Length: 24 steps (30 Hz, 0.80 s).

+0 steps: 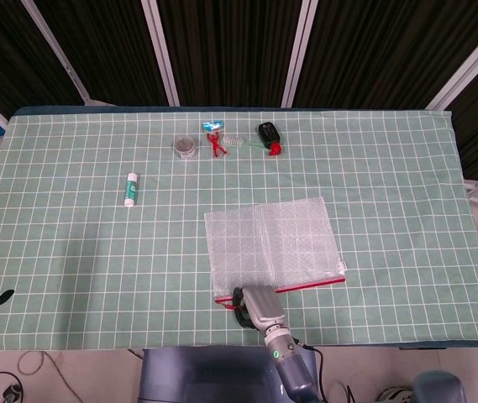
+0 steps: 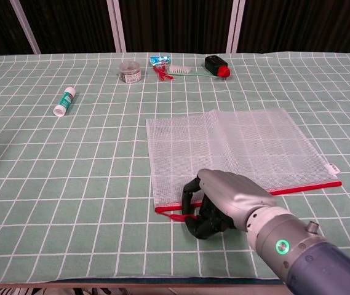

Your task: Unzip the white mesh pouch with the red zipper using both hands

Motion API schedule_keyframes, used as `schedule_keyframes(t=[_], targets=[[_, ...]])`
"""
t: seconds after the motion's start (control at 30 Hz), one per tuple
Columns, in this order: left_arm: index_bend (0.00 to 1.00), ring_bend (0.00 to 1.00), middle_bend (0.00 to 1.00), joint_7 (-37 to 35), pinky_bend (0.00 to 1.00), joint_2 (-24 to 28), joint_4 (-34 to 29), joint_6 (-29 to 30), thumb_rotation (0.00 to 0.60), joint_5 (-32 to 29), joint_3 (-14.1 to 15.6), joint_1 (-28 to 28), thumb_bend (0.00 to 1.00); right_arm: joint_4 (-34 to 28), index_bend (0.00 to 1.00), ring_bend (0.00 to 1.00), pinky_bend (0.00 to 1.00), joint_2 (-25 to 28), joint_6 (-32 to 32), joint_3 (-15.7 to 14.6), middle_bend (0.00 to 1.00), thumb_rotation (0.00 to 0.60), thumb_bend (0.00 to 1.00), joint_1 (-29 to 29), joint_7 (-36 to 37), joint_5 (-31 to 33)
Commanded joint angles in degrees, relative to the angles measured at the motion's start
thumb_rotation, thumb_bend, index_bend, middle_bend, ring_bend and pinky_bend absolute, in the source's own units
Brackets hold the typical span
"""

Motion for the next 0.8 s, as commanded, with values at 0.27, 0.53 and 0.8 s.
schedule_keyframes(t=[0.27,0.53,0.8], targets=[[0.0,0.0,0.0,2.77,0.0,-0.06,-1.27,0.39,0.6,-1.07,-0.67,-0.06,0.0,-7.52,0.68,1.0,1.0,4.21,2.18,4.35,1.0,0.6,0.57,1.62,-2.53,-2.4],[0.0,0.0,0.0,7.89,0.0,1.56,-8.05,-0.86,0.6,-0.82,-2.69,-2.91,0.0,-15.95,0.7,1.0,1.0,8.67,3.66,11.15,1.0,0.6,0.57,4.55,-6.95,-0.58],[0.05,0.0,0.0,15.83,0.0,2.73,-17.02,-6.81,0.6,-2.58,-7.5,-10.62,0.0,-22.37,0.7,1.0,1.0,12.12,4.73,17.07,1.0,0.6,0.57,8.39,-10.73,4.45]])
